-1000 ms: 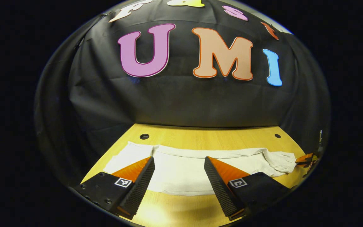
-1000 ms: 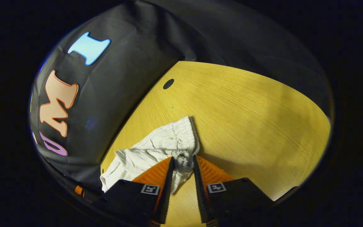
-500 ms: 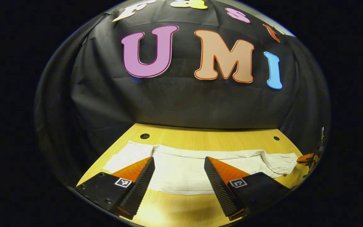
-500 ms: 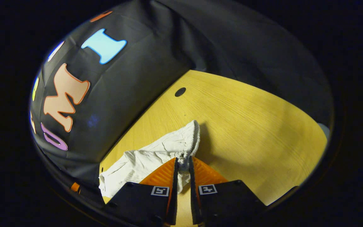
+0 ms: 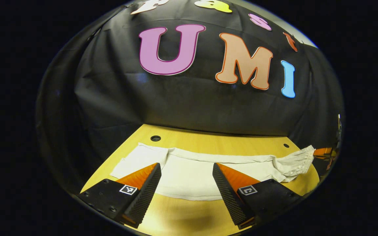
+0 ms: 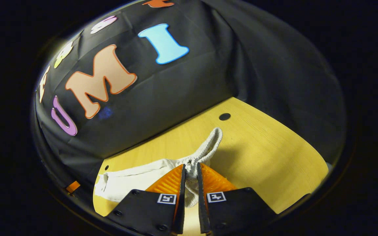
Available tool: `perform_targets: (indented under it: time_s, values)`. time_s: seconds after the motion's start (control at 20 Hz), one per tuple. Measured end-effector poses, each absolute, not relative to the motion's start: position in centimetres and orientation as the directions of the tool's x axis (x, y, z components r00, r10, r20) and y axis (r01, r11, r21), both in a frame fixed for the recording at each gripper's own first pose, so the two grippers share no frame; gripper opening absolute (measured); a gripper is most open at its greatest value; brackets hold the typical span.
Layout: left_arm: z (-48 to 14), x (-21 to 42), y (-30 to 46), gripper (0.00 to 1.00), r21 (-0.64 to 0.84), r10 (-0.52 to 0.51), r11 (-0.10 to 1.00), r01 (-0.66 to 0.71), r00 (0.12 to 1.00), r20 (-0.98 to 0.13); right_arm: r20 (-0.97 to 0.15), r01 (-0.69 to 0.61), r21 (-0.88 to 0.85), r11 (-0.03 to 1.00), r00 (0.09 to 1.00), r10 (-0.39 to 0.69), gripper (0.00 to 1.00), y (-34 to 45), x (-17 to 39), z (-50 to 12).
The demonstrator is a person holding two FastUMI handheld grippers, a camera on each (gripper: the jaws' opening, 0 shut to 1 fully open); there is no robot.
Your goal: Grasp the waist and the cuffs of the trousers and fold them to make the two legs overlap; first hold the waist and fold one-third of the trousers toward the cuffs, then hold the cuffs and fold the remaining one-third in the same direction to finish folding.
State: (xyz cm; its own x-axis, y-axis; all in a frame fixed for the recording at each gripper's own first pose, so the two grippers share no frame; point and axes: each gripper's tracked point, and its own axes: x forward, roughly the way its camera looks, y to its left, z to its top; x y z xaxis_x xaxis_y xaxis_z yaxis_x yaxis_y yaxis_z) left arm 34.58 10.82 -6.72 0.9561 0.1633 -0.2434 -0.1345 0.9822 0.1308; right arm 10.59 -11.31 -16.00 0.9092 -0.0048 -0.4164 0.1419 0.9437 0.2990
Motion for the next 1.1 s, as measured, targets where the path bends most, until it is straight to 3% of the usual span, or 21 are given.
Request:
perform_targets:
  time_s: [0.3, 0.55, 0.85, 1.05, 1.1]
  values:
    - [-6.5, 33.5, 17.4, 0.95, 0.093, 0.163, 0.985, -0.143, 0.952, -0.258, -0.371, 0.012, 0.162, 0.987, 0.927, 0.05, 0.2, 0.0, 11.8, -13.6]
    - [-6.4, 33.7, 22.7, 0.95, 0.09, 0.188, 0.981, -0.17, 0.946, -0.264, -0.368, -0.145, 0.111, 0.983, 0.913, 0.177, 0.2, 10.9, 11.7, -13.3]
    - [-8.8, 34.8, 27.7, 0.95, 0.087, 0.218, 0.976, -0.2, 0.915, -0.339, -0.444, -0.339, 0.065, 0.939, 0.832, 0.331, 0.2, 22.8, 11.5, -19.4]
    - [-11.1, 36.0, 30.4, 0.95, 0.083, 0.228, 0.974, -0.212, 0.898, -0.376, -0.501, -0.384, 0.018, 0.923, 0.796, 0.341, 0.2, 24.4, 10.9, -22.6]
    - [-11.8, 36.3, 31.4, 0.95, 0.082, 0.234, 0.972, -0.219, 0.894, -0.382, -0.507, -0.392, 0.015, 0.92, 0.79, 0.344, 0.14, 24.4, 10.8, -22.6]
